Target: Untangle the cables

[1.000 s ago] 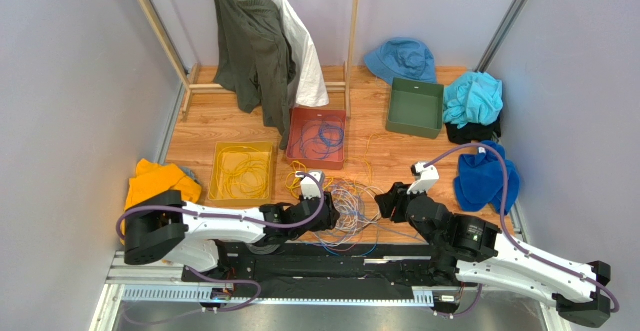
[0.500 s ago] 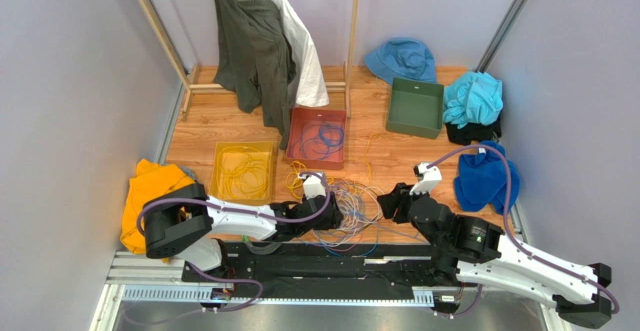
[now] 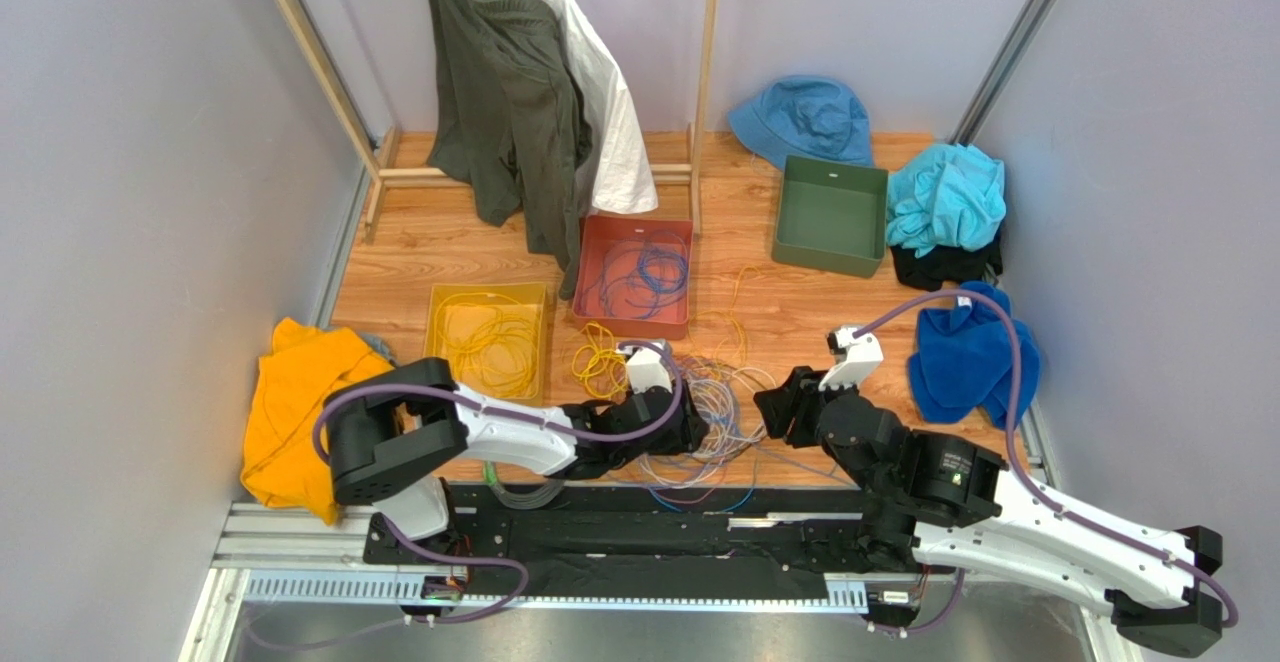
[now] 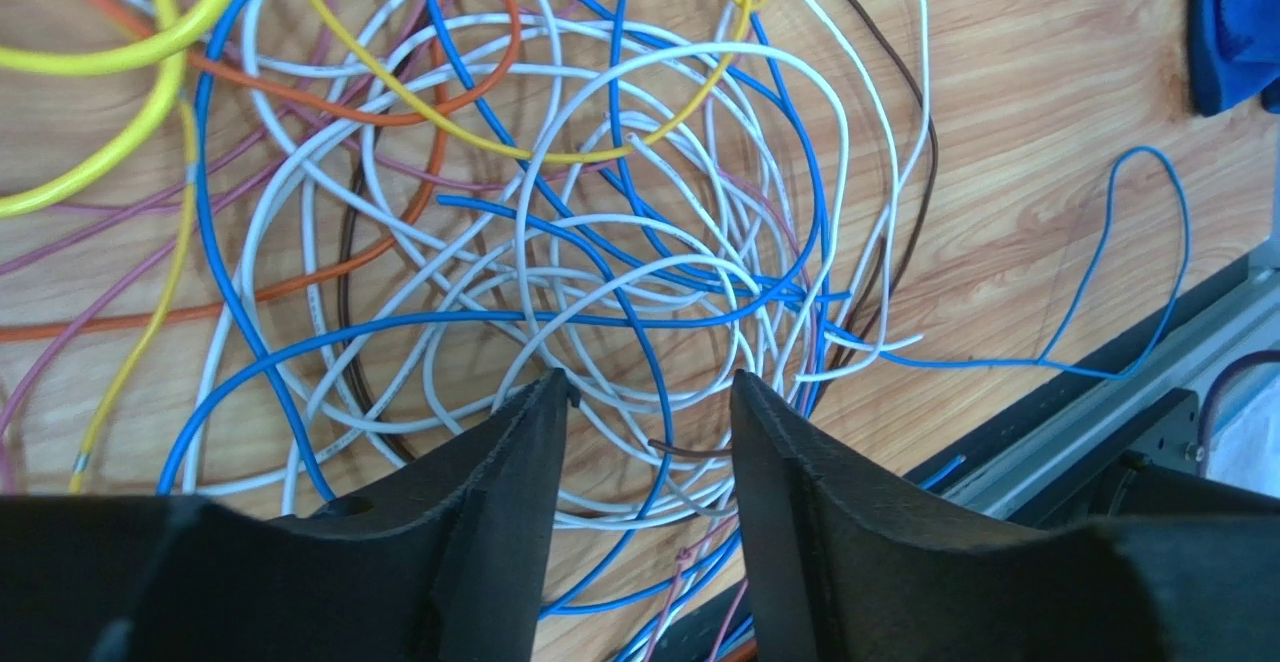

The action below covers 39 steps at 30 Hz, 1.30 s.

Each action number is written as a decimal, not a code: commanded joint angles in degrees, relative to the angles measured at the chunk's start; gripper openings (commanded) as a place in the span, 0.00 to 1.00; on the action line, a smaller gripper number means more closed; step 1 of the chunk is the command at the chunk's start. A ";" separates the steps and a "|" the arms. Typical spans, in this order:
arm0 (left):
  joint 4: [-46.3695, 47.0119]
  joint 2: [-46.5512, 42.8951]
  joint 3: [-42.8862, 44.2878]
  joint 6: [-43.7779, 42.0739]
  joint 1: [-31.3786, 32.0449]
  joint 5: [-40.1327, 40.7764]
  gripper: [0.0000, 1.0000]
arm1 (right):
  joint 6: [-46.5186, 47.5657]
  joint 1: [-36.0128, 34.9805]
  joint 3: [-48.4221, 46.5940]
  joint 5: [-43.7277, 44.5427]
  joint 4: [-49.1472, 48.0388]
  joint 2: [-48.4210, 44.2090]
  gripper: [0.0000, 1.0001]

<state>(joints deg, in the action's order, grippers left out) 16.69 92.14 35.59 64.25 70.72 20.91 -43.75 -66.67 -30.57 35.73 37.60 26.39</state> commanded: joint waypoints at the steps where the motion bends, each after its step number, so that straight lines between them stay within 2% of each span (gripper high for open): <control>1: 0.62 5.59 2.11 -1.58 -0.05 -3.23 0.50 | -0.90 -0.30 0.95 1.19 -1.30 -0.82 0.44; 4: 1.68 7.88 3.25 -1.93 -0.14 -4.29 0.34 | -0.99 -0.21 1.12 1.19 -1.48 -0.64 0.44; 5: 1.68 8.58 3.69 -2.11 -0.14 -4.38 0.16 | -0.99 -0.21 1.12 1.19 -1.39 -0.64 0.44; 8: 0.98 9.64 4.48 -2.55 -0.14 -4.56 0.00 | -0.90 -0.12 1.21 1.36 -1.22 -0.82 0.43; 13: 0.89 7.54 3.70 -3.43 -0.14 -4.21 0.00 | -0.81 -0.12 0.77 1.36 -0.87 -1.25 0.43; 16: -2.61 -0.27 2.38 -6.05 -0.14 -2.63 0.00 | -0.73 -0.21 0.51 1.45 -0.08 -1.78 0.43; 19: -8.92 -12.30 2.98 -11.24 -0.14 -0.78 0.00 | -0.73 -0.21 0.68 1.80 0.01 -2.75 0.42; 20: -10.87 -18.25 4.56 -12.82 -0.14 -0.34 0.00 | -0.64 -0.21 0.95 2.07 -0.25 -2.84 0.42; 23: -18.43 -27.59 9.21 -18.71 -0.05 1.76 0.00 | -0.29 -0.21 1.56 1.98 -1.22 -3.19 0.42; 26: -24.67 -32.79 14.56 -23.28 -0.05 3.35 0.00 | 0.24 -0.21 1.65 1.19 -2.36 -2.67 0.41; 30: -30.30 -35.88 21.08 -28.29 -0.05 4.49 0.00 | 1.82 -0.12 1.74 -1.17 -4.90 -1.87 0.42; 34: -36.35 -35.63 31.43 -33.13 -0.05 5.55 0.00 | 4.45 -0.21 2.09 -3.38 -9.29 -1.96 0.43; 39: -40.94 -33.43 40.95 -37.61 -0.05 6.08 0.00 | 9.11 -0.21 4.46 -6.71 -18.08 -7.22 0.44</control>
<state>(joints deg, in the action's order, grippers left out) -18.26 57.49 70.11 32.95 70.63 25.69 -39.07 -66.67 -27.35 31.88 29.08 22.76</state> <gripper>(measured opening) 0.007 0.435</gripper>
